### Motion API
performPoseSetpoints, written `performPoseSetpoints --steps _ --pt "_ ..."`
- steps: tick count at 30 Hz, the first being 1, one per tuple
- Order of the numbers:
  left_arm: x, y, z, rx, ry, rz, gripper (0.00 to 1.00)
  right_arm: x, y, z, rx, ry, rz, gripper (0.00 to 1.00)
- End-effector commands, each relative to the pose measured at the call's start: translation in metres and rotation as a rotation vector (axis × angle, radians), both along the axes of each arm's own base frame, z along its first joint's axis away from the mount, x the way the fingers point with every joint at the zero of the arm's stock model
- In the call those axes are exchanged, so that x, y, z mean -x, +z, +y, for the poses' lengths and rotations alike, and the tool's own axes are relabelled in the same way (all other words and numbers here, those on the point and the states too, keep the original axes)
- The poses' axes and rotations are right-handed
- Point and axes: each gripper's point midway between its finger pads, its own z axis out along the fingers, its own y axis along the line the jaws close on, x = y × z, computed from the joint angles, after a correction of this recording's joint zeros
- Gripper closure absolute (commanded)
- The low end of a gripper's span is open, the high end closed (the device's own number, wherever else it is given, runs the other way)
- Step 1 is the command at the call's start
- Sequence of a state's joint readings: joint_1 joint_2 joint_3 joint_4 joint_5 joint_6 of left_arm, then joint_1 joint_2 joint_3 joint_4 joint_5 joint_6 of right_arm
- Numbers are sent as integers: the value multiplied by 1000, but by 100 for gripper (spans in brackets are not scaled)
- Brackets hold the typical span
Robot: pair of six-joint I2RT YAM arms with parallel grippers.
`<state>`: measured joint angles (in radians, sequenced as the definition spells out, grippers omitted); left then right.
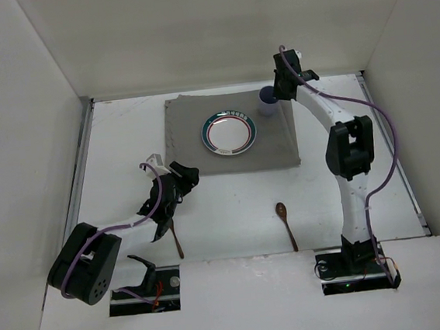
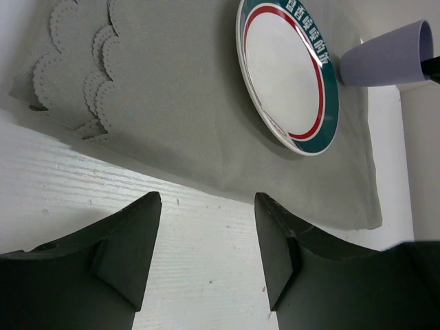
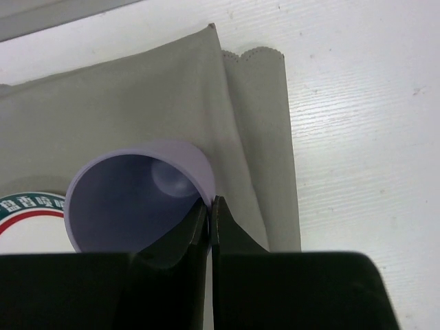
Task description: Set the dinner table for one person
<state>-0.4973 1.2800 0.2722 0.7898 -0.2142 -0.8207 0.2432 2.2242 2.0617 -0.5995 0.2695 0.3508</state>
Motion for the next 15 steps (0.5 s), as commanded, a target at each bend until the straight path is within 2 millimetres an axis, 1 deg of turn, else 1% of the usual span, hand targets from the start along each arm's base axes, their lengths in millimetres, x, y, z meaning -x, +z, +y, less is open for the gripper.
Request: performPoseSetpoints --steps 1,4,7,10,15 --pt "-7 20 0 32 17 -66 46 -10 25 3 -3 -3 -55 96" --pt "-7 16 -3 34 8 -52 46 -12 18 3 1 -12 -45 96" --pt "-7 19 -5 32 3 -63 46 -15 16 4 0 -15 -41 92" --pt "-8 18 -2 31 11 -61 46 -17 19 3 -14 -31 -57 80" --pt "-8 18 -1 24 14 -61 46 -16 36 6 -42 -15 -85 64"
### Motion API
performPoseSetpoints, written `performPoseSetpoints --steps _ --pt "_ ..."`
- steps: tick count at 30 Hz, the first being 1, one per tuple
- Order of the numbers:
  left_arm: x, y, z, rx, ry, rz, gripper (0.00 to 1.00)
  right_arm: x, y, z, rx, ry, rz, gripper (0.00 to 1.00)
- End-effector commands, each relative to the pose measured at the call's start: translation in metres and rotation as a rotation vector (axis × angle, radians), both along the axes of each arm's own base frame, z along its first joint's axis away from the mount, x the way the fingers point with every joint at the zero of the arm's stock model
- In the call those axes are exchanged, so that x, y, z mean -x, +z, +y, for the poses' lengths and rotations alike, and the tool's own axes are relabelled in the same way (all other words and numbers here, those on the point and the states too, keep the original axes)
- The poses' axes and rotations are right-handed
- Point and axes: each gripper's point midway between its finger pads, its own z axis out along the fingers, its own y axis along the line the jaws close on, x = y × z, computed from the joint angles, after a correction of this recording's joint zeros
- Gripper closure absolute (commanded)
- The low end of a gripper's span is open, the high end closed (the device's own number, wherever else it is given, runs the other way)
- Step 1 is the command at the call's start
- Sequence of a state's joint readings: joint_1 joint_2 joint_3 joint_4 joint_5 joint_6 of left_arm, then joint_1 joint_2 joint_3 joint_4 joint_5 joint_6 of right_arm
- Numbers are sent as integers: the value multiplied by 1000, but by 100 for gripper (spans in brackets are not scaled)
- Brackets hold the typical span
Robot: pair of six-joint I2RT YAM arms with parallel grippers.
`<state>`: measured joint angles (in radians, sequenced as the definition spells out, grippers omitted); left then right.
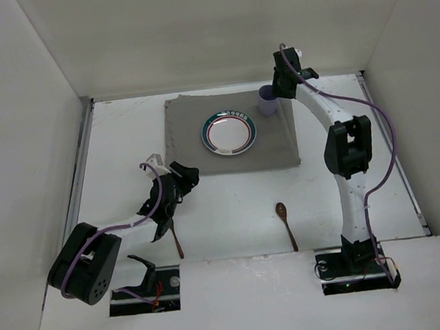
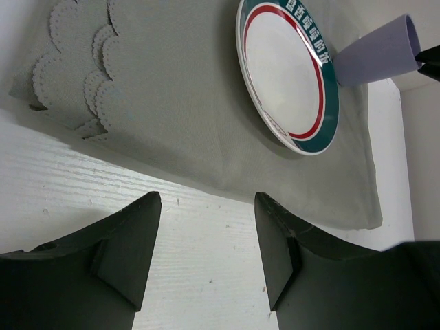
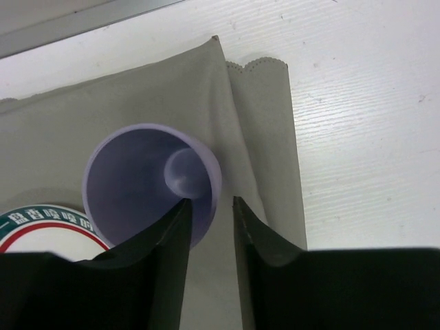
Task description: Set the dinner table for one person
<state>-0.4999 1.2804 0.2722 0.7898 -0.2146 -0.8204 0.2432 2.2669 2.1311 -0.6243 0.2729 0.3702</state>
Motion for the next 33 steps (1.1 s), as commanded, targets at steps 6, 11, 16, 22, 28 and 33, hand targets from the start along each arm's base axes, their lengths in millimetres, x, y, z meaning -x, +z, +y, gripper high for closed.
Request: performPoseSetpoints --steps 6,11,16,22,28,33 --pt "-9 17 -1 24 15 -58 46 4 66 1 -36 -2 -143 58" --pt "-8 21 -4 33 2 -66 46 36 94 6 -102 12 -236 51" --pt "-9 17 -3 38 5 -52 46 103 103 -2 -167 -23 -351 36" --pt "-9 17 -2 41 9 -53 46 213 42 41 -209 102 -277 71" --pt "-8 23 -1 51 7 -70 49 349 -36 57 -245 175 27 90" --pt "-7 18 -13 50 -28 -53 50 428 -57 41 -161 214 247 61"
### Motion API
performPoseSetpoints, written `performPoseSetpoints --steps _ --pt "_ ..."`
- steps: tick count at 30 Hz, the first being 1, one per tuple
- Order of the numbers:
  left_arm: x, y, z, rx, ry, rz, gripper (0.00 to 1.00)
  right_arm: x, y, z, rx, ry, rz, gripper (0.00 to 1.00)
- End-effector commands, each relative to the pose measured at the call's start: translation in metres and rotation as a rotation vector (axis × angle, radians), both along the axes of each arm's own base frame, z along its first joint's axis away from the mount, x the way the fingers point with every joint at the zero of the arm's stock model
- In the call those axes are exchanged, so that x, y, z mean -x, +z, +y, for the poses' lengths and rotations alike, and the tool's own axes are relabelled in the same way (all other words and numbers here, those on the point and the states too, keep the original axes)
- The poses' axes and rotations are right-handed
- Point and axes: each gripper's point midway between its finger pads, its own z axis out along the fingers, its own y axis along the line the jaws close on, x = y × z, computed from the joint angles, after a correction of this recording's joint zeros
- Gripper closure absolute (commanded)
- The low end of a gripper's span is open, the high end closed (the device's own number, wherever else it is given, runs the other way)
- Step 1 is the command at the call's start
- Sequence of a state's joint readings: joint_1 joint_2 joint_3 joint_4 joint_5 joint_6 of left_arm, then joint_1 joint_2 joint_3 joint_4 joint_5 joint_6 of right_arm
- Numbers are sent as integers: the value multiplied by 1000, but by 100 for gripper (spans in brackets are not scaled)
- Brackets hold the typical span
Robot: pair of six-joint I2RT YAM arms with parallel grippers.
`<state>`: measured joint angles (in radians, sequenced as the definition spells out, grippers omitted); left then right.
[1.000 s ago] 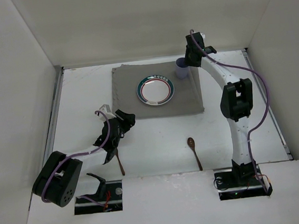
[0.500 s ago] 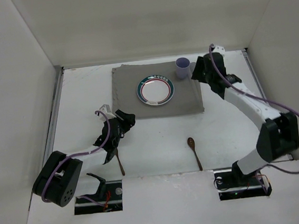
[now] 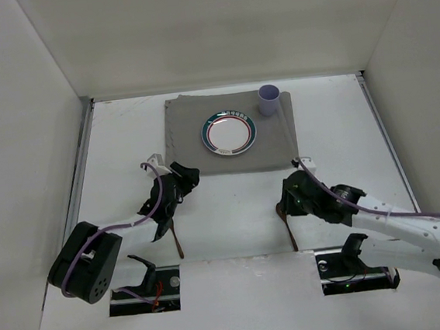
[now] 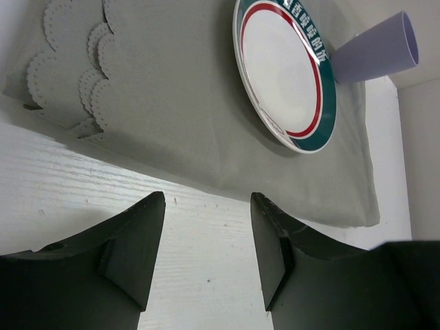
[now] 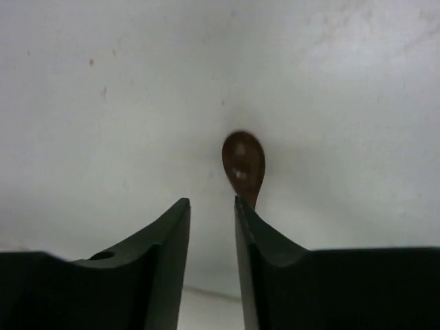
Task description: Set the dinner table for one person
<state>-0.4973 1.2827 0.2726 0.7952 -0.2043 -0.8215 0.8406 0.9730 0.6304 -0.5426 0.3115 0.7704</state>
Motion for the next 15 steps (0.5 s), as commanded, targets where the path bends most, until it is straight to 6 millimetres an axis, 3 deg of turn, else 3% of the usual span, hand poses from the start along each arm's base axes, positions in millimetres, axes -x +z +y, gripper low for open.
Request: performPoseSetpoints --steps 1,4,8,15 --pt "-7 16 -12 44 -23 -48 50 42 -7 -24 54 -65 136 58" --pt "-7 19 -11 60 -22 -53 50 55 -17 -17 55 -16 206 55" --pt "-7 21 -6 58 -6 -64 50 58 -35 -15 101 -12 245 57" --pt "-7 18 -7 60 -8 -53 50 57 -45 -6 58 16 254 61"
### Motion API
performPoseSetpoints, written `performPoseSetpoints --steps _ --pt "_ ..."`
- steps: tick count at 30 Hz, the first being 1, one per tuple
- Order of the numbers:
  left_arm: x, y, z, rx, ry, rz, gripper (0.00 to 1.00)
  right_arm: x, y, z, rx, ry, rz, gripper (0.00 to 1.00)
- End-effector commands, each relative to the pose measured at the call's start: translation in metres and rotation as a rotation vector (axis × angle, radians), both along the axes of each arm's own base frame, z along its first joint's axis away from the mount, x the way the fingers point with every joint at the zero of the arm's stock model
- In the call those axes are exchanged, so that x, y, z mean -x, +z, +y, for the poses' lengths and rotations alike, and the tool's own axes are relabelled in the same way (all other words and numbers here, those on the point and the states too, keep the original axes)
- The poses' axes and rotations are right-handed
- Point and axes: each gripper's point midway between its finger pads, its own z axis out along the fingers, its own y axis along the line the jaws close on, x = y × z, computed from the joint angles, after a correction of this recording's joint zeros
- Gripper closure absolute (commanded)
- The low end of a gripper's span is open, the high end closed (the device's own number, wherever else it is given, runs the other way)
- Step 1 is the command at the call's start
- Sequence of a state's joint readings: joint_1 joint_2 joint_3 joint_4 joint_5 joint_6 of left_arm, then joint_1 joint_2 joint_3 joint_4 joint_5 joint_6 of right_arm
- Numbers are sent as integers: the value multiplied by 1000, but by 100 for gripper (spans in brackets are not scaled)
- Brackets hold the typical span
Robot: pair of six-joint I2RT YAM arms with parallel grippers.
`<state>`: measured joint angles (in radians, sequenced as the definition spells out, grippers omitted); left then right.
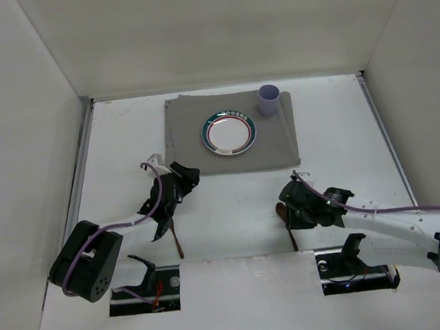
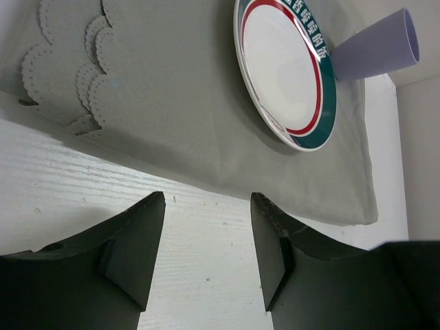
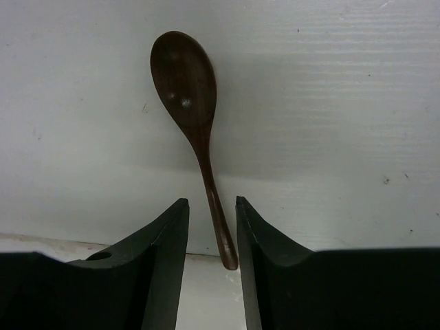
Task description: Set the dinner table for one person
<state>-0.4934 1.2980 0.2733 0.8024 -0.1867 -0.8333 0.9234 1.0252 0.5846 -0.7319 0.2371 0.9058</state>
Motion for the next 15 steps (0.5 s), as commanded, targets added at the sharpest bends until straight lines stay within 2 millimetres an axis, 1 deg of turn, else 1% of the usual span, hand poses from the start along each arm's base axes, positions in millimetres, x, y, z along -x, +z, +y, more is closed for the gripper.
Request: performPoseSetpoints --steps 1,4,7,9,11,14,15 --pt "-8 18 -5 48 0 -54 50 -4 -1 12 -55 -4 -4 61" --pt "-7 21 -5 54 0 -62 49 -2 -9 15 -53 18 14 62" --pt "-7 19 -6 48 -1 -58 49 -5 -7 18 -66 12 4 62" --pt "-7 18 -5 56 0 -54 49 -4 -13 17 -59 18 13 62" --pt "-7 22 -5 54 3 -66 49 -6 -17 14 -37 15 21 62" --pt "-7 18 -6 49 0 -56 49 -8 -21 15 -30 -10 24 65" --pt "-7 17 -5 55 1 -50 49 -8 -24 16 -30 -9 29 68"
